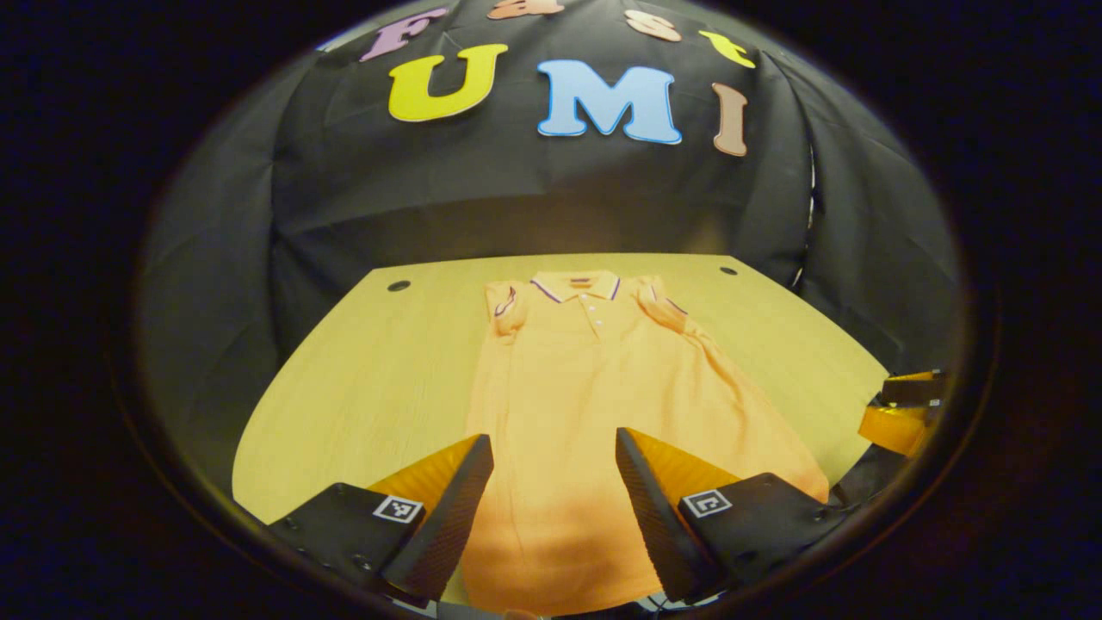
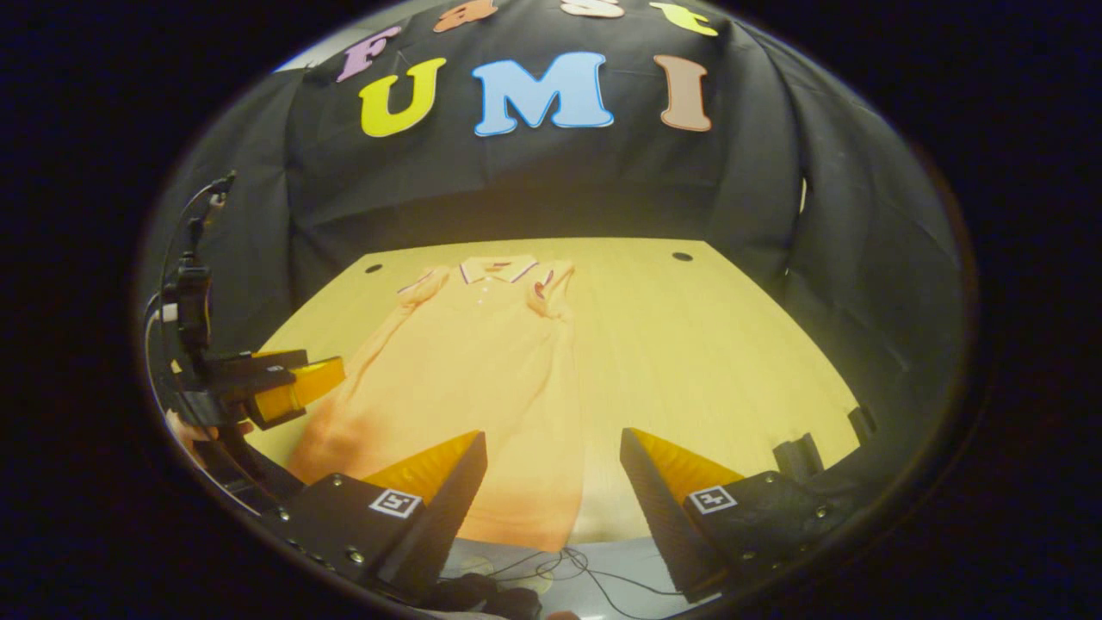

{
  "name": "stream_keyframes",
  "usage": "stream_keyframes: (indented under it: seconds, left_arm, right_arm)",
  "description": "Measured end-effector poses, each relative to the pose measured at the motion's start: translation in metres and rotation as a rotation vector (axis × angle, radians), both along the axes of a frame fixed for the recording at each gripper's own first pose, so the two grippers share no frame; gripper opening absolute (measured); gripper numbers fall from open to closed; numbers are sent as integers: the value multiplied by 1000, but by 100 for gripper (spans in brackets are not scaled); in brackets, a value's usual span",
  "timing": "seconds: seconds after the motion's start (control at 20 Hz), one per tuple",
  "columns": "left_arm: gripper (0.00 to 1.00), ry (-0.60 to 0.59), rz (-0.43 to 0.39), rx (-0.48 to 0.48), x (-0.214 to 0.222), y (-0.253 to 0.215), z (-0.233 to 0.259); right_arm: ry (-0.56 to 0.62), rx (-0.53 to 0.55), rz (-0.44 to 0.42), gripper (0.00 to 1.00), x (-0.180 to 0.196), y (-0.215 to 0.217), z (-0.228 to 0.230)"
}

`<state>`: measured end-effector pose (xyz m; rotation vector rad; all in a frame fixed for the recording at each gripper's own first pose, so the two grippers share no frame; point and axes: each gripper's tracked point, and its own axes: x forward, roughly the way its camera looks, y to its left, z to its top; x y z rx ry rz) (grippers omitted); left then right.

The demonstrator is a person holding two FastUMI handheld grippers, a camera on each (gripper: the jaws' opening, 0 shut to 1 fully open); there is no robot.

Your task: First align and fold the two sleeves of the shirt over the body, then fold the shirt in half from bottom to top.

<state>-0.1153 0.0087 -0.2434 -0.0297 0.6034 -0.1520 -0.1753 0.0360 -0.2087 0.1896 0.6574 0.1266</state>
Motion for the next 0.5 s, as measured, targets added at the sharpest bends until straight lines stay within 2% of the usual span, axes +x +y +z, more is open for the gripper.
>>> stream_keyframes:
  seconds: [0.5]
  left_arm:
    - [95, 127, 1, -5, -66, 37, -56]
  right_arm:
    - [161, -15, -11, 97, -20, 18, -61]
